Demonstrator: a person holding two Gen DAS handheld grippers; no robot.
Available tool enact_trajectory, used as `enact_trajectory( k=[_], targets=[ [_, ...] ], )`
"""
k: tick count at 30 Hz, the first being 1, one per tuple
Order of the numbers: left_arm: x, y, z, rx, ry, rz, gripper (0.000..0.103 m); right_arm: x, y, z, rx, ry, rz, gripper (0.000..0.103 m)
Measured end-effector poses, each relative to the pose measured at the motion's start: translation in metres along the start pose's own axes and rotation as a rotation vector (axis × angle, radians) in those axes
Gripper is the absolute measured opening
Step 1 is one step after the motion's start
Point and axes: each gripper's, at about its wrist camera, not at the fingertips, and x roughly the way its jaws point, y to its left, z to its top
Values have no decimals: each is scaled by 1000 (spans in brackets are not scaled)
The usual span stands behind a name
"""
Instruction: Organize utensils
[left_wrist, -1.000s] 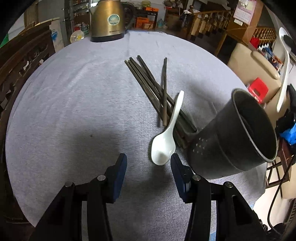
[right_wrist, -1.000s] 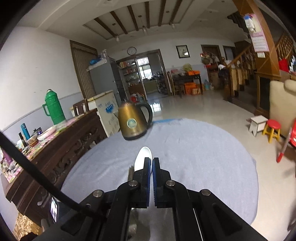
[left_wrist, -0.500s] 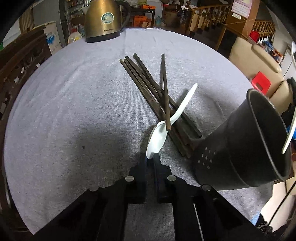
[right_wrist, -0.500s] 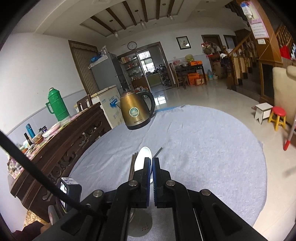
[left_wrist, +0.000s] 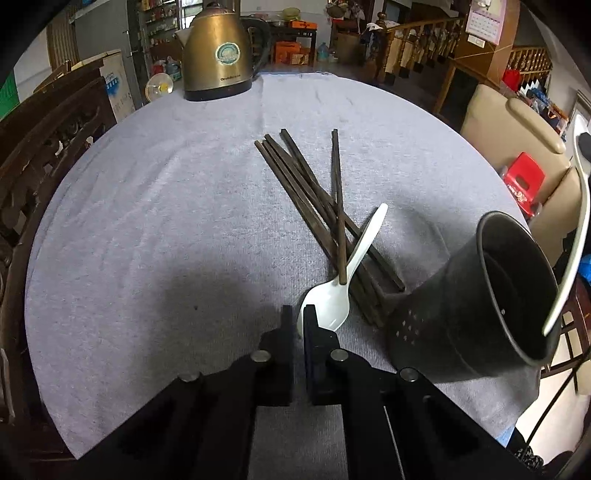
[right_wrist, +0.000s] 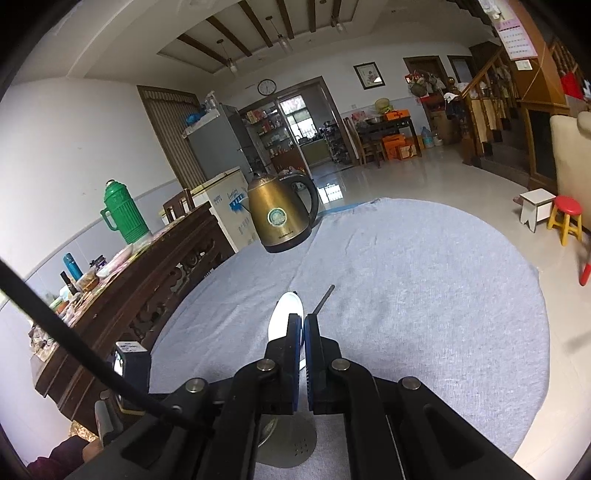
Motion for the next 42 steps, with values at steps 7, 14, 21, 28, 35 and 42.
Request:
enact_trajectory(
  k=[7, 14, 21, 28, 35, 42],
  targets=[
    [13, -5, 3, -4, 7, -12, 32, 7, 5, 3, -13, 23, -10, 3],
    [25, 8, 0, -39, 25, -33, 5, 15, 14, 2, -38, 41, -16, 3],
    [4, 20, -10, -37, -11, -47, 2, 20, 23, 2, -53, 51, -16, 3],
    [-28, 32, -16, -17, -62, -34, 2, 22, 28, 0, -65, 53, -11, 3],
    [-26, 34, -13, -31, -53, -73, 5, 29, 29, -6, -63, 69, -8, 3],
    [-3, 8, -4, 29, -36, -119, 48, 31, 25, -5, -59, 76, -17, 3]
  ],
)
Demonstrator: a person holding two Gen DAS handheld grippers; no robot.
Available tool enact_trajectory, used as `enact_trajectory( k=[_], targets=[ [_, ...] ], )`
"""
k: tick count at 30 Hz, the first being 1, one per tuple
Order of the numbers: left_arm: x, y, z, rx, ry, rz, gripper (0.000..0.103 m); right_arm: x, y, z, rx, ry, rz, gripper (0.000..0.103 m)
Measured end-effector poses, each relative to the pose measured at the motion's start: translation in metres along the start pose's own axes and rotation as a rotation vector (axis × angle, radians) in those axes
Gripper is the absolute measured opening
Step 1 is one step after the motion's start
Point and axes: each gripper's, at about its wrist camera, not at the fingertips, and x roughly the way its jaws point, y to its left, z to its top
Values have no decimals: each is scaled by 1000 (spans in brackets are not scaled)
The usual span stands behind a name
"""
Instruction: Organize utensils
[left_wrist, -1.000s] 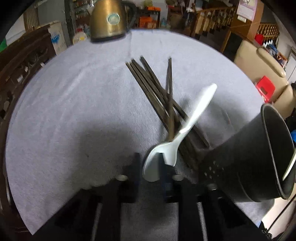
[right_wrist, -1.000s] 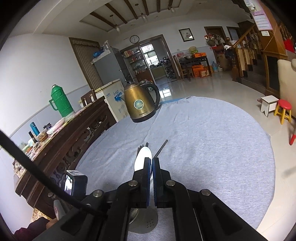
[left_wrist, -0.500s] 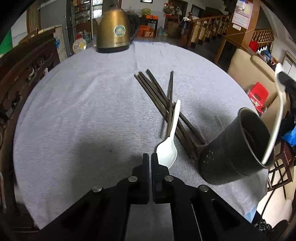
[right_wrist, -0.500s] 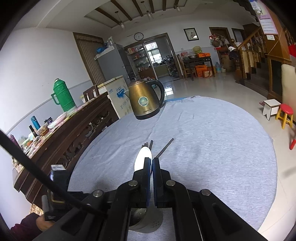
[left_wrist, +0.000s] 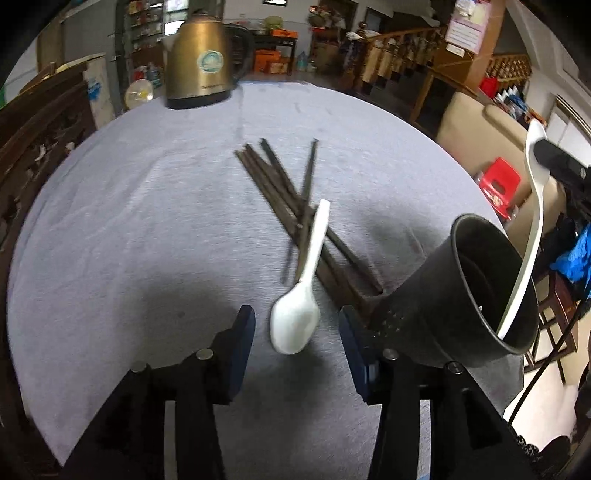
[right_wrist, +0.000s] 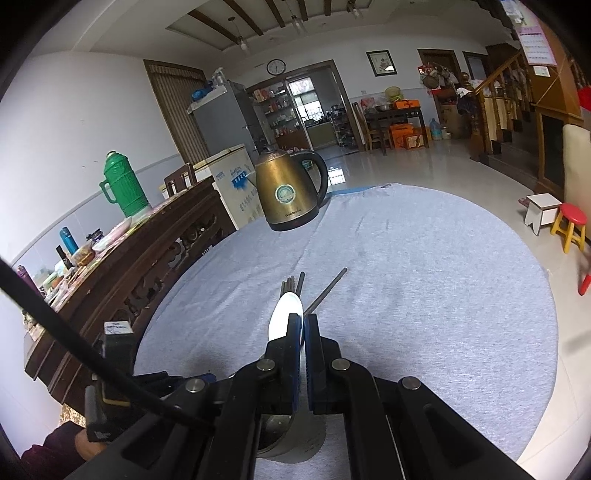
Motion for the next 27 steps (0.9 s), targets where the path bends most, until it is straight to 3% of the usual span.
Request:
enact_trajectory(
  k=[6, 8, 9, 10, 11, 13, 21, 27],
  targets=[
    [27, 8, 5, -2, 49, 1, 48, 5, -6, -1, 8, 13, -10, 3],
    [27, 13, 7, -4, 27, -9, 47, 7, -6, -1, 9, 17, -12, 3],
    [29, 15, 8, -3, 26, -7, 42, 9, -6, -1, 10, 19, -14, 3],
    [29, 15, 9, 6, 27, -10, 29, 10, -7, -1, 12, 22, -15, 3],
    [30, 16, 10, 11, 27, -5, 26, 12, -7, -1, 15, 26, -15, 3],
    [31, 18, 10, 17, 28, 8, 9, 13, -7, -1, 16, 29, -14, 3],
    [13, 32, -9, -33, 24, -6, 7, 8, 5, -3, -39, 2, -40, 3],
    [-35, 26, -23, -11, -26, 27, 7, 2, 8, -9, -81, -23, -72, 3]
  ],
)
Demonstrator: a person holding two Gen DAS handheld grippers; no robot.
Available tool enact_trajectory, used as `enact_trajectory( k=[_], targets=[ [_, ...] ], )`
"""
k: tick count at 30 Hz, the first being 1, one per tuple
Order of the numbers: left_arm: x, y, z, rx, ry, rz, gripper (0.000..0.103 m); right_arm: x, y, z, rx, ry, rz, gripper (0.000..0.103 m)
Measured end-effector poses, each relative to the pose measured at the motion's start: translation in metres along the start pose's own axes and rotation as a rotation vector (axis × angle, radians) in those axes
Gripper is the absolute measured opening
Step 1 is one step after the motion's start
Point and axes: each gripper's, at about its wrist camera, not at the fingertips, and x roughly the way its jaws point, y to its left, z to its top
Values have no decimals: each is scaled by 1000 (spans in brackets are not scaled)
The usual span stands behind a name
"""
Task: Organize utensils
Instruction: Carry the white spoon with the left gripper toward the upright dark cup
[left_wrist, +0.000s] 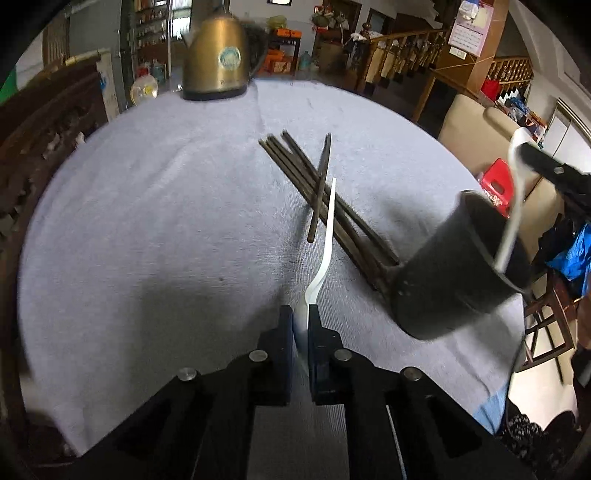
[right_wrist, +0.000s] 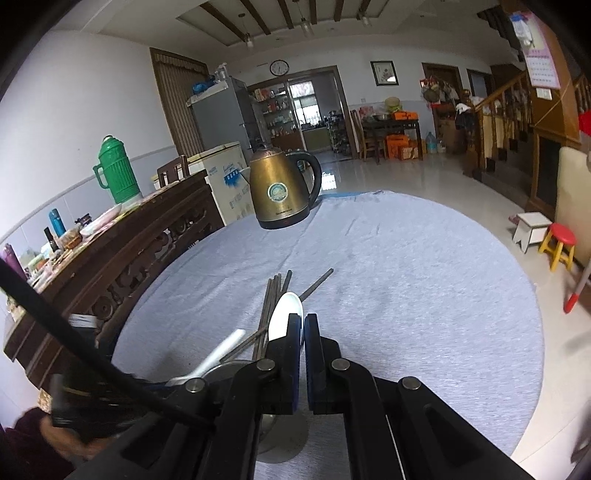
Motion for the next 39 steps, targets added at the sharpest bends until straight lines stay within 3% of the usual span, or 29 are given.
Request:
enact_trajectory(
  k=[5, 8, 12, 15, 17, 22, 30, 36, 39],
  targets=[
    [-60, -19, 1, 73, -100, 53, 7, -10, 3, -3, -36, -37, -14, 3],
    [-84, -50, 6, 213, -124, 115, 7, -14, 2, -4, -41, -48, -15, 3],
    [-95, -93, 2, 496, -53, 195, 7, -18, -2, -3, -34, -54, -9, 3],
    [-97, -104, 3, 604, 9, 220, 7, -20, -5, -1, -23, -62, 0, 3],
    [-103, -102, 8, 615, 18, 228, 7, -21, -6, -1, -5, -68, 10, 3],
    [-107, -95, 11, 538, 45, 164, 7, -22, -3, 3, -5, -86, 20, 3],
    [-92, -93, 3, 450, 203, 34, 7, -19, -2, 2, -42, -96, -2, 3],
    [-83, -102, 16, 533, 319, 70, 7, -17, -3, 1, -41, -84, -9, 3],
    [-82, -103, 25, 567, 337, 91, 7, -18, -2, 2, -38, -88, -2, 3]
  ],
)
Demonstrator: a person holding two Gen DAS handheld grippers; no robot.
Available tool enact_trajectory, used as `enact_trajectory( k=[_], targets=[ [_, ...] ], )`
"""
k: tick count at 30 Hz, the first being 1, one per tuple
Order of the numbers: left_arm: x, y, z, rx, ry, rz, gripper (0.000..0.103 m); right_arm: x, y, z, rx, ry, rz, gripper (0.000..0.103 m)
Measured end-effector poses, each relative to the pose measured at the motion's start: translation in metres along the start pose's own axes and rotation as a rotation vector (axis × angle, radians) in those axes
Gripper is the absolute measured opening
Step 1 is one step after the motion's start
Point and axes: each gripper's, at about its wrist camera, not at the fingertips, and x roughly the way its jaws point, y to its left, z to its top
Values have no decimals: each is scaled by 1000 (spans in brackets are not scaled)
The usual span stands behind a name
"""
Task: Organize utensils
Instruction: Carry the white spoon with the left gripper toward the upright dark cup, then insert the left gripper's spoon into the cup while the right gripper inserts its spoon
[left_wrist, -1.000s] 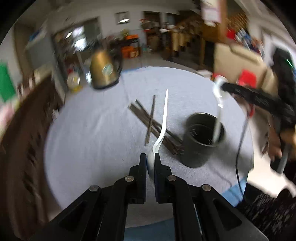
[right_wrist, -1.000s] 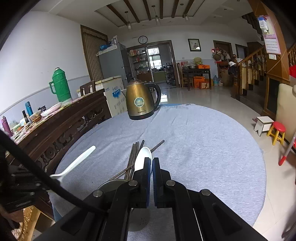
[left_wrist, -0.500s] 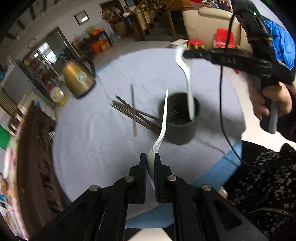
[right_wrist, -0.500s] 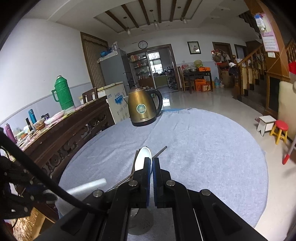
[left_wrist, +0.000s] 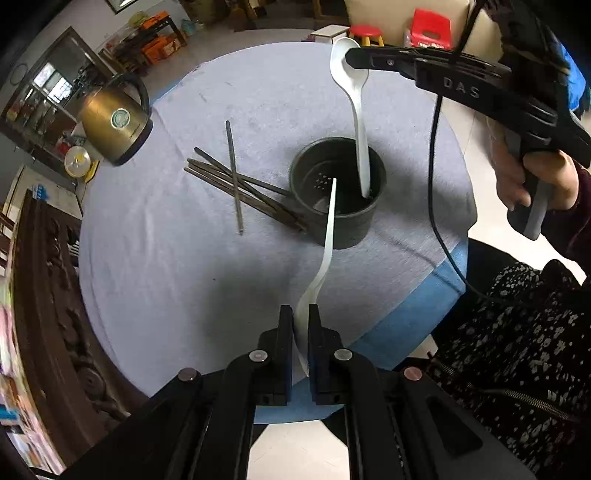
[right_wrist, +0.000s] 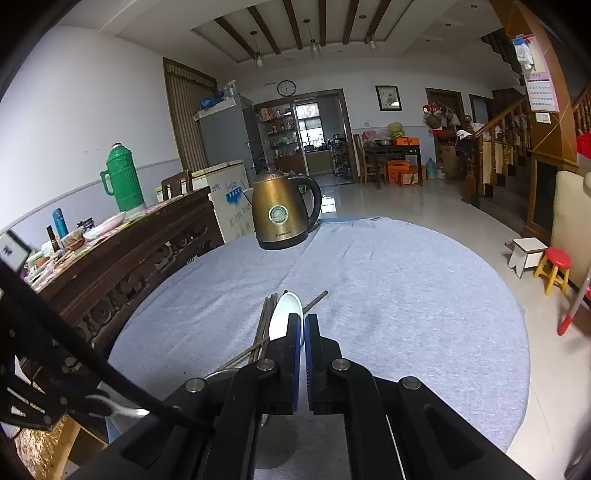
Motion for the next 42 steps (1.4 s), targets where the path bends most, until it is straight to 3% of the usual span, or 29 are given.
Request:
enact_trajectory(
  k=[5, 11, 18, 20, 24, 27, 32, 37, 42],
  targets=[
    [-7, 18, -3, -110, -82, -90, 7, -1, 1, 2, 3, -4, 9, 3],
    [2, 25, -10, -207, -104, -172, 7, 2, 3, 1, -4, 8, 10, 3],
    [-17, 53, -14, -420, -368, -265, 7, 2, 2, -1, 14, 11, 3, 3],
    [-13, 57, -13, -486, -406, -311, 7, 2, 4, -2, 8, 13, 1, 3],
    [-7, 52, -15, -641, -572, -391, 7, 3, 3, -4, 17, 7, -7, 3],
    [10, 42, -8, -706, -642, -414, 7, 7, -1, -8, 28, 23, -11, 3],
    [49, 32, 7, -769, -588, -495, 7, 6, -4, -9, 33, 24, -8, 3],
    [48, 28, 10, -755, -601, -450, 7, 8, -3, -8, 36, 26, 1, 3],
    [53, 26, 6, -728, -539, -396, 7, 12, -1, -14, 35, 44, 6, 3]
  ],
)
